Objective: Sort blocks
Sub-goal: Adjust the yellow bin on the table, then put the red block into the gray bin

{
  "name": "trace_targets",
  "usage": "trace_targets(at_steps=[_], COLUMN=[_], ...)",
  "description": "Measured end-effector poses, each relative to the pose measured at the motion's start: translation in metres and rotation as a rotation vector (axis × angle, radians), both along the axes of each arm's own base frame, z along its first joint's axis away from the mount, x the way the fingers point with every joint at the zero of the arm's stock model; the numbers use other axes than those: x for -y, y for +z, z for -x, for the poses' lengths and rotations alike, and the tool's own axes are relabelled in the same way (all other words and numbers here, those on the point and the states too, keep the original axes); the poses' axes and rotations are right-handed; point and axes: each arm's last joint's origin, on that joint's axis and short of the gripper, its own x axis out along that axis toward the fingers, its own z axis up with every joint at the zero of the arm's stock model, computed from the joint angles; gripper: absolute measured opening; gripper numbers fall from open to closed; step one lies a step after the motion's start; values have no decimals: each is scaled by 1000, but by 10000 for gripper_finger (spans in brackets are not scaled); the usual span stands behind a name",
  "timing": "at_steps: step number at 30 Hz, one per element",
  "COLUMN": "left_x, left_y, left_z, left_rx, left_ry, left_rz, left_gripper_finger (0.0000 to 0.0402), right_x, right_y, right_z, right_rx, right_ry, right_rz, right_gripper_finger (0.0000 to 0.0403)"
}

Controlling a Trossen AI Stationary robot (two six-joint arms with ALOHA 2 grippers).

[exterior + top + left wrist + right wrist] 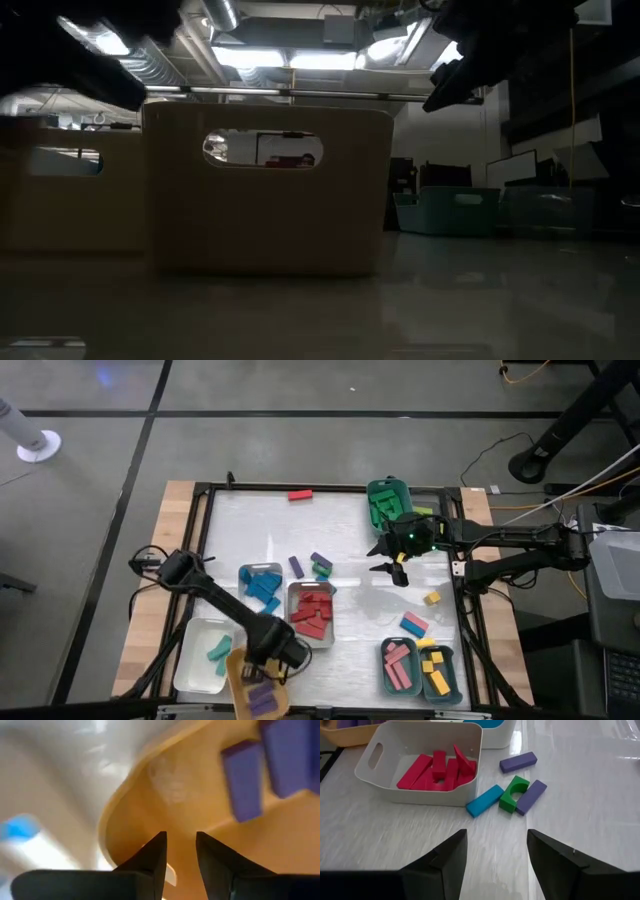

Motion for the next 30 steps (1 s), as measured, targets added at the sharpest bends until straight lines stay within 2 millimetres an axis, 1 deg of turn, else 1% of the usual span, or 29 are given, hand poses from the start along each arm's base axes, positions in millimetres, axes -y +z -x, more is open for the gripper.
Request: trace_targets(at_steps=[3,6,10,12,14,16,18,21,23,25,27,30], left_x=[-16,-27,-39,-44,-51,-59,-69,-87,-99,-113,-127,-148], left_y=[0,7,22,35,51,69,92,130,152,172,188,203], left_z=[0,-4,-5,-3,1,5,10,24,33,43,53,67], left_rx=[-13,27,73,111,171,265,407,638,787,912,993,1042], left_ry=[-6,-29,-39,-25,-13,-4,11,20,48,96,153,235], left_rz=[-100,-132,-112,-99,-97,-133,-193,-308,-400,-491,-577,-690], left_gripper_finger=[88,84,79,78,78,78,77,76,76,76,76,77], right_x=[0,0,0,0,1,2,5,11,18,26,35,52], right_y=[0,0,0,0,2,5,8,13,15,11,5,-6], right_z=[0,0,0,0,-1,-4,-10,-21,-30,-37,-45,-56], right_rx=[0,-1,0,5,21,63,118,219,287,321,336,354], right_ry=[0,0,0,0,-8,-44,-101,-180,-176,-151,-147,-189], right_rz=[0,0,0,1,11,47,98,166,198,207,201,209], right_gripper_finger=[207,207,207,207,207,207,207,207,207,207,207,207])
